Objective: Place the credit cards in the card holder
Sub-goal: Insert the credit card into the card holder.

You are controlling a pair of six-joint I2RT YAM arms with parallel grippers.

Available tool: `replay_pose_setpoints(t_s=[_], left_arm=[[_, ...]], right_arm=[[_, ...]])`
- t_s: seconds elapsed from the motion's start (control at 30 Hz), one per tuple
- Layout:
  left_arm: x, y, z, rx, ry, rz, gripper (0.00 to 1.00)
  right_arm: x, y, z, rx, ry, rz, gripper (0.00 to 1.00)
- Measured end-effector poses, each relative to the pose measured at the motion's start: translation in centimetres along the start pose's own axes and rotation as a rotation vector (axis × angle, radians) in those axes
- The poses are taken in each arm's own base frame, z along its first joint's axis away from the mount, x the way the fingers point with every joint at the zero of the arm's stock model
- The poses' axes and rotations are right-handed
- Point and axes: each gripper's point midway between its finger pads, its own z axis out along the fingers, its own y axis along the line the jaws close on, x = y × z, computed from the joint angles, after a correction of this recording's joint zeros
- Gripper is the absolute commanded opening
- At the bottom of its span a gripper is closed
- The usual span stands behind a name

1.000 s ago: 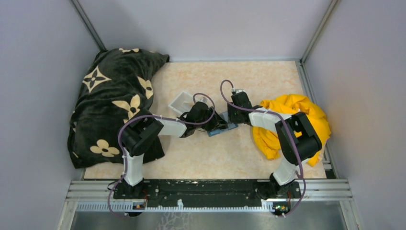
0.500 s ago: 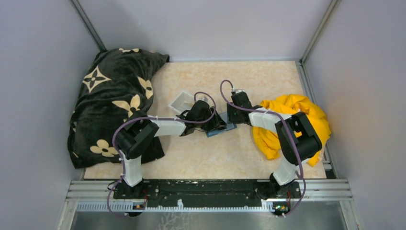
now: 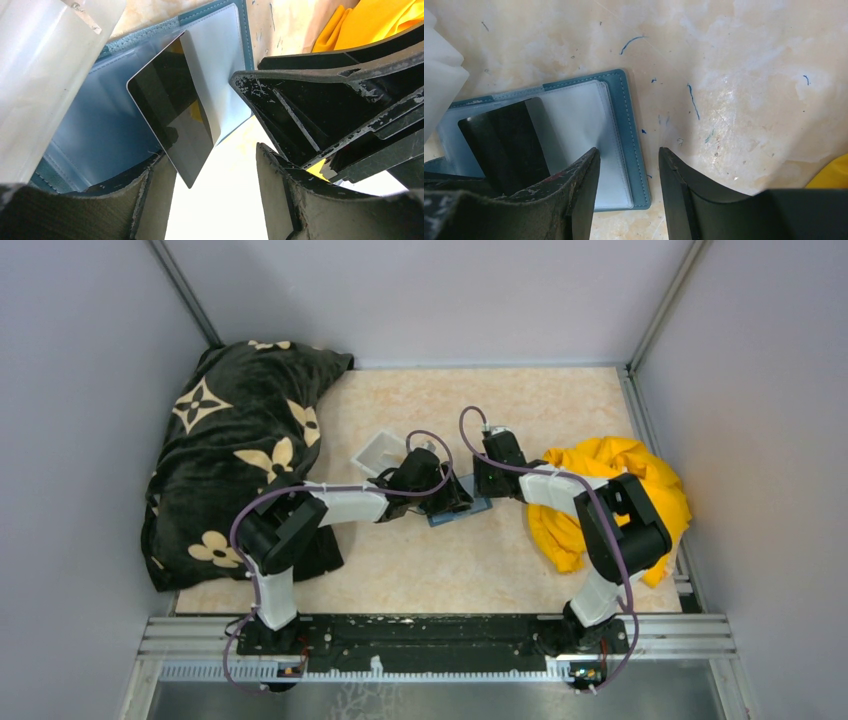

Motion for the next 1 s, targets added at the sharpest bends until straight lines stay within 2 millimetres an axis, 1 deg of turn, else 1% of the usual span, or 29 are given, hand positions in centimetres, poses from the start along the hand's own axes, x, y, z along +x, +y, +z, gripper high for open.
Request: replay_pose_setpoints(t_s=[0.57,0.6,0.67,0.7,1.0], left_arm=[[-0.1,0.6,-0.7,-0.036,0.000,0.053,0.68],[-0.1,0.6,-0.8,-0.038,0.002,0.059,0.69],[-0.1,0.7,-0.9,-0.045,0.002,0.066,0.74],[-0.1,0.8,-0.9,-0.046,0.002,0.068,0.75],[-0.1,0.9,-1.3,-0.064,0.003,0.091,0.74]], right_arm=[[-0.1,0.3,0.1,-0.018,-0.002,0.000,0.47],[-0.1,0.3,0.1,-0.018,-0.003,0.000,0.47],[-0.1,0.4,0.1,-0.020,-0.003,0.000,0.47],[-0.1,0.4,0.1,-0.020,-0.003,-0.001,0.47],[-0.1,0.4,0.1,-0.024,-0.003,-0.002,0.47]])
